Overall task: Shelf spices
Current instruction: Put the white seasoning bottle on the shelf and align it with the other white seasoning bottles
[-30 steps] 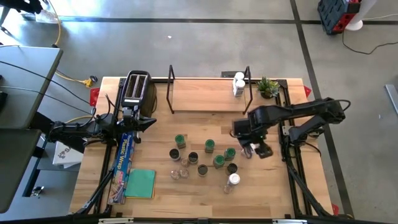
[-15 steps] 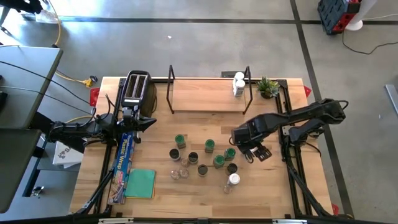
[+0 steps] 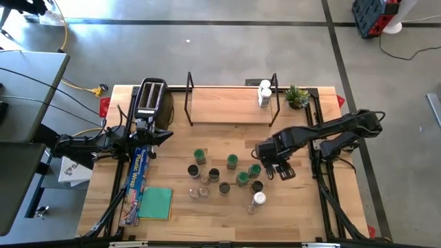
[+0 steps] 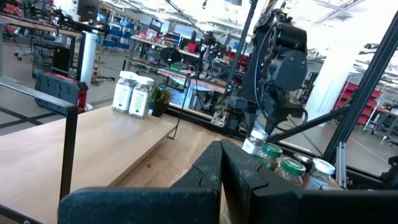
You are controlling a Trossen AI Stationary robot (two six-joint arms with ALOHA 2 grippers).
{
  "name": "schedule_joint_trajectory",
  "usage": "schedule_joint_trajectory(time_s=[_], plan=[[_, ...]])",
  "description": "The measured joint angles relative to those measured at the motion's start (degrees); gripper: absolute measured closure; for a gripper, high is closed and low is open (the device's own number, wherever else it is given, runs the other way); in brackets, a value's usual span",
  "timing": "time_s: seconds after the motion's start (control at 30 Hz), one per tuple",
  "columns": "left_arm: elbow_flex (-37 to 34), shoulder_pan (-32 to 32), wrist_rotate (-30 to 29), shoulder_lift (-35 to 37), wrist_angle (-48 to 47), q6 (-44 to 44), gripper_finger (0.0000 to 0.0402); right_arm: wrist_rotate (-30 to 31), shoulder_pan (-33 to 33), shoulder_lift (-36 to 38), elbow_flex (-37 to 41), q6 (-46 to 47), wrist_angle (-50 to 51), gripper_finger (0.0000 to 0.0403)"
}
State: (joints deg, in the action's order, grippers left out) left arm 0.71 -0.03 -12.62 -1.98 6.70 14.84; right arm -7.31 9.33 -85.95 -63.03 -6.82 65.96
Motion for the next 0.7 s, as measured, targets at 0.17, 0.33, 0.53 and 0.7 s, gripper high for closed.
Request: schedule_joint_trajectory(time_s=[0.17,0.33,0.53,0.7], plan=[[0.0,0.0,0.0,0.0,0.0,0.0,0.0401,1.3,-3.7,0.1,-7.7,7.9,1.4,0.0215],[0.0,0.0,0.0,0.0,0.0,0.0,0.0401,4.1,-13.2,-0.2,-18.5,14.5,7.0,0.0215],[0.0,0.0,0.0,0.0,0.0,0.0,0.0401,5.6,-25.9,-6.6,-31.5,9.5,16.4,0.0215],[0.0,0.0,0.0,0.0,0.0,0.0,0.0401,7.7,-31.4,-14.9,-38.5,0.7,20.7,0.0215]])
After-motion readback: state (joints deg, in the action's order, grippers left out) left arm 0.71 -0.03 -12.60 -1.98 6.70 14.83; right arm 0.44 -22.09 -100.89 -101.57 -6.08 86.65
